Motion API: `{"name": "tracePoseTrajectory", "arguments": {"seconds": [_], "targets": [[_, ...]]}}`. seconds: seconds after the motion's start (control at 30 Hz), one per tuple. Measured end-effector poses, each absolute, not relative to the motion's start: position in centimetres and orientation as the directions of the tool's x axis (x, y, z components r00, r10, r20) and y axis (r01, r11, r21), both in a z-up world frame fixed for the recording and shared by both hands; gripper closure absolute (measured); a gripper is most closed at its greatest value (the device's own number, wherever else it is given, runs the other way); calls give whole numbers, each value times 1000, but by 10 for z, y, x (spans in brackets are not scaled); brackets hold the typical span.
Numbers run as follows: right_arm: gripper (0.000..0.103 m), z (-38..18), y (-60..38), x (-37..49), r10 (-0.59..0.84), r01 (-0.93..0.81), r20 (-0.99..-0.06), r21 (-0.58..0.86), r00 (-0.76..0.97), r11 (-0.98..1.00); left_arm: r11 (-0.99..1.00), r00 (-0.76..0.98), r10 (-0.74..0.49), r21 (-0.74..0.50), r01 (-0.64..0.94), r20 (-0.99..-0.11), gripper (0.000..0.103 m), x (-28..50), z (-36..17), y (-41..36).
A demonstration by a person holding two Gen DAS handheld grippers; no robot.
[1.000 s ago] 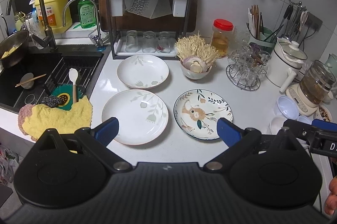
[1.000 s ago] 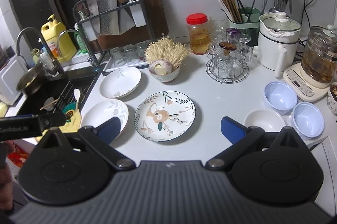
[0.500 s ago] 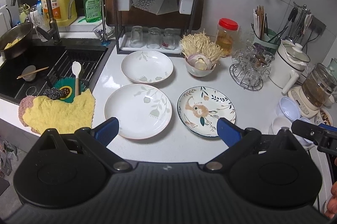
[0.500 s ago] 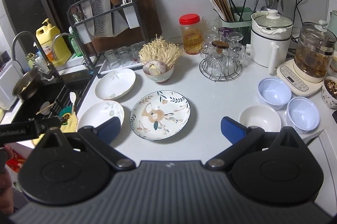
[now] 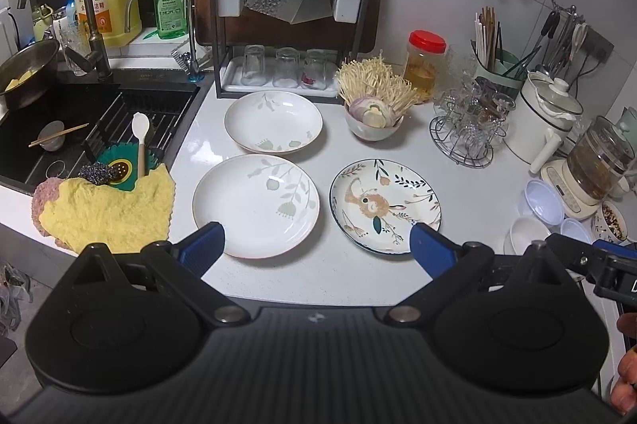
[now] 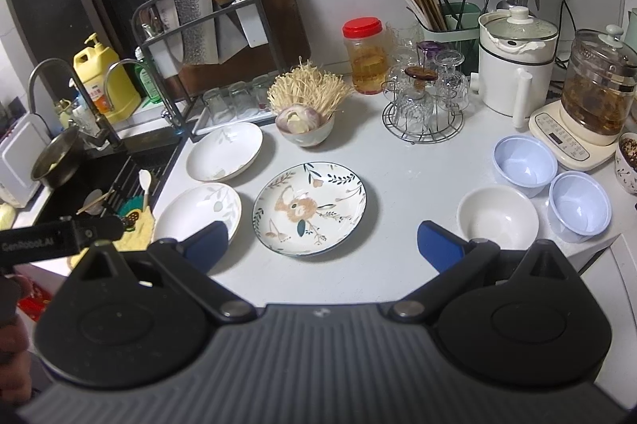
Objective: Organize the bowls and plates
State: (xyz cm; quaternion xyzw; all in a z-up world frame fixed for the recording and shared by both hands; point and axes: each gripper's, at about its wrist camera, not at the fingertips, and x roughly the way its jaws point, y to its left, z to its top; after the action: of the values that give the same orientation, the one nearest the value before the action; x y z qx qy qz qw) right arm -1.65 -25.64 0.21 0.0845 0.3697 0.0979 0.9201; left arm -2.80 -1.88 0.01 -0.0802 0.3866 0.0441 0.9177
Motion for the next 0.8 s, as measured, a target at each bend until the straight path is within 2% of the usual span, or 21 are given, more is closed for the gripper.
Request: {"name": "tracePoseTrajectory", "arguments": {"seconds": [0.5,0.8], "targets": [[0,-11,-281,-27,299,-133,-668,289,681,948,976,663,-3,-147,-161,-749,2,-35,-15,-43],[0,-15,-293,-29,334,-144,-660,326,672,934,972,694,22,-148,-184,-720,2,-45,2,-59]]}}
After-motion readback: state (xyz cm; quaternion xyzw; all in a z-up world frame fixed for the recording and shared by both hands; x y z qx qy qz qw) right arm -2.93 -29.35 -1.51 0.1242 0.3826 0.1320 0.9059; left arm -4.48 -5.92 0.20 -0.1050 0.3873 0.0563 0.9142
